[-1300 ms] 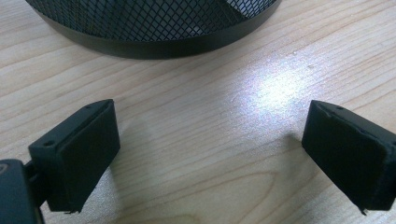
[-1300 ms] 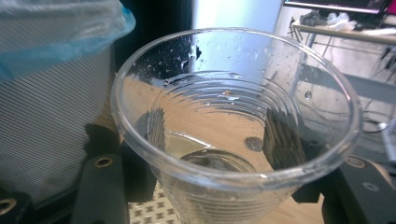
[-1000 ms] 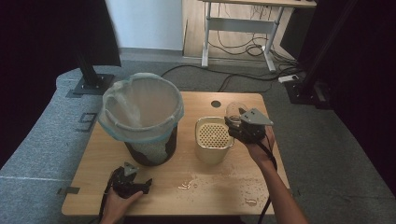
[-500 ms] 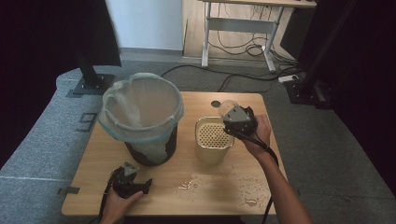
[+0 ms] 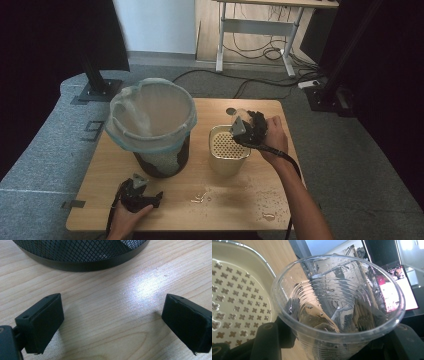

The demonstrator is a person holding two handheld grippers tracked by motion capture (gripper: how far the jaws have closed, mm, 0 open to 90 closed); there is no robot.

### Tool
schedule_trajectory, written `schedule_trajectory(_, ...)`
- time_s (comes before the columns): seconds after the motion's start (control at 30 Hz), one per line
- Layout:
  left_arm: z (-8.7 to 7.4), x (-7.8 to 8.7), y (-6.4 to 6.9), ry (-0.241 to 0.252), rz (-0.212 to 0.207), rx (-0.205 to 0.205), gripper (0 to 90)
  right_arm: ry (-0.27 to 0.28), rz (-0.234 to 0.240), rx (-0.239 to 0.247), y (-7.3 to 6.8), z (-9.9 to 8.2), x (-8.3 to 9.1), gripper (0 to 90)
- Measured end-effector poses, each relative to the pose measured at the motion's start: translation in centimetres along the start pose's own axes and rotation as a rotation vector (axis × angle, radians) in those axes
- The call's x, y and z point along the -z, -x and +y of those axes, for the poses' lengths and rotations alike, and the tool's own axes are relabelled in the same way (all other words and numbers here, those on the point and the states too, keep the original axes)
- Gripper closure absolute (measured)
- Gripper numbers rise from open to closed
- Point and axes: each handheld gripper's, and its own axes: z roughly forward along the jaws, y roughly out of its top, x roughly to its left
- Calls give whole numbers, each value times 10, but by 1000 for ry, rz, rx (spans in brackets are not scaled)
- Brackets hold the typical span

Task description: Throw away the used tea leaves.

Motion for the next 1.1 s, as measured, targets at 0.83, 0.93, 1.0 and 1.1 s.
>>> schedule_trajectory(0.83, 0, 0, 0, -1, -4, -4, 33, -137, -152, 594, -40, 9, -25, 394)
schedule_trajectory(0.93, 0, 0, 0, -1, -5, -4, 33, -142, -158, 607, -42, 10, -27, 395)
schedule_trajectory(1.0, 0, 0, 0, -1, -5, -4, 33, -147, -172, 642, -42, 10, -27, 395)
schedule_trajectory(1.1, 0, 0, 0, -1, -5, -4, 33, -165, -192, 701, -44, 11, -28, 395)
